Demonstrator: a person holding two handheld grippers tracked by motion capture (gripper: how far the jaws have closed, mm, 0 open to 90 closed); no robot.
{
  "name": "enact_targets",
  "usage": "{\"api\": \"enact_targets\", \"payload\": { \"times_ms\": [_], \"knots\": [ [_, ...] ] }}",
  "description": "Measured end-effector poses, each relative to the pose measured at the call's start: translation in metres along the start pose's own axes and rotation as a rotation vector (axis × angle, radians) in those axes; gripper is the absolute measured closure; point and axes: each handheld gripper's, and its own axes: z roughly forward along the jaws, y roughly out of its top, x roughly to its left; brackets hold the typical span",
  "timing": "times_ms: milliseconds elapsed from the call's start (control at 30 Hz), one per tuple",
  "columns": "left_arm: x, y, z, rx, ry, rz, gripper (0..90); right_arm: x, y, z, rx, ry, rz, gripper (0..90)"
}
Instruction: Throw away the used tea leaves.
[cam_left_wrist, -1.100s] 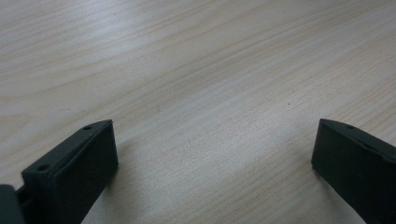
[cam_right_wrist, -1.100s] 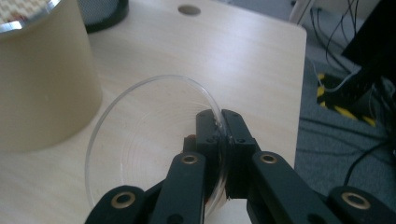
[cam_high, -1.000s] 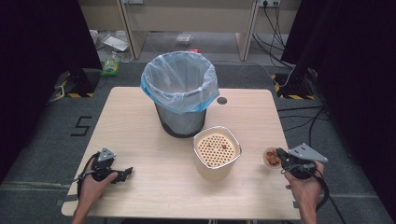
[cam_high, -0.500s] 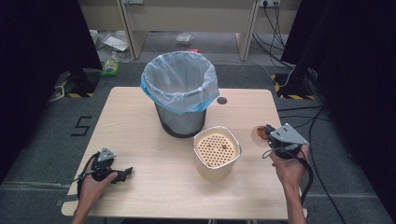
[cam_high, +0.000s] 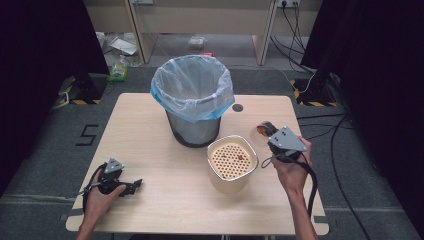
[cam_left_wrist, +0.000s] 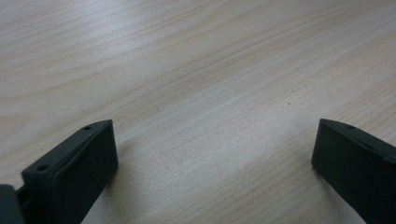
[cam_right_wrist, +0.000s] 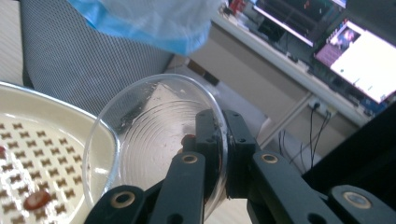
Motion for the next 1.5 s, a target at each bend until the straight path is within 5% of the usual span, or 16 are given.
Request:
{"api": "enact_targets", "payload": {
  "times_ms": [167,367,533,633,733,833,967,1033,1233,1433,1500],
  "knots": [
    [0.0,0.0,0.0,0.0,0.0,0.0,0.0,0.008,0.011,0.007,-0.045,0.034,-0.05,86.6],
    [0.0,0.0,0.0,0.0,0.0,-0.001,0.0,0.021,0.025,0.01,-0.129,-0.005,-0.171,86.9],
    [0.0,0.0,0.0,0.0,0.0,-0.001,0.0,0.04,0.024,0.01,-0.182,-0.056,-0.333,86.9],
    [0.0,0.0,0.0,0.0,0.0,0.0,0.0,0.05,0.021,0.008,-0.207,-0.087,-0.381,87.1],
    [0.0,0.0,0.0,0.0,0.0,0.0,0.0,0.06,0.017,0.01,-0.198,-0.132,-0.506,87.4],
    [0.0,0.0,0.0,0.0,0.0,0.0,0.0,0.065,0.018,0.01,-0.225,-0.144,-0.552,87.6],
    [0.0,0.0,0.0,0.0,0.0,0.0,0.0,0.071,0.015,0.012,-0.238,-0.159,-0.595,87.7],
    [0.0,0.0,0.0,0.0,0.0,0.0,0.0,0.069,0.01,0.017,-0.201,-0.153,-0.581,87.6],
    [0.0,0.0,0.0,0.0,0.0,0.0,0.0,0.065,0.009,0.013,-0.224,-0.19,-0.596,87.7],
    [0.0,0.0,0.0,0.0,0.0,0.0,0.0,0.077,0.012,0.01,-0.279,-0.212,-0.696,88.0],
    [0.0,0.0,0.0,0.0,0.0,0.0,0.0,0.077,0.008,0.013,-0.244,-0.221,-0.677,87.9]
  ]
}}
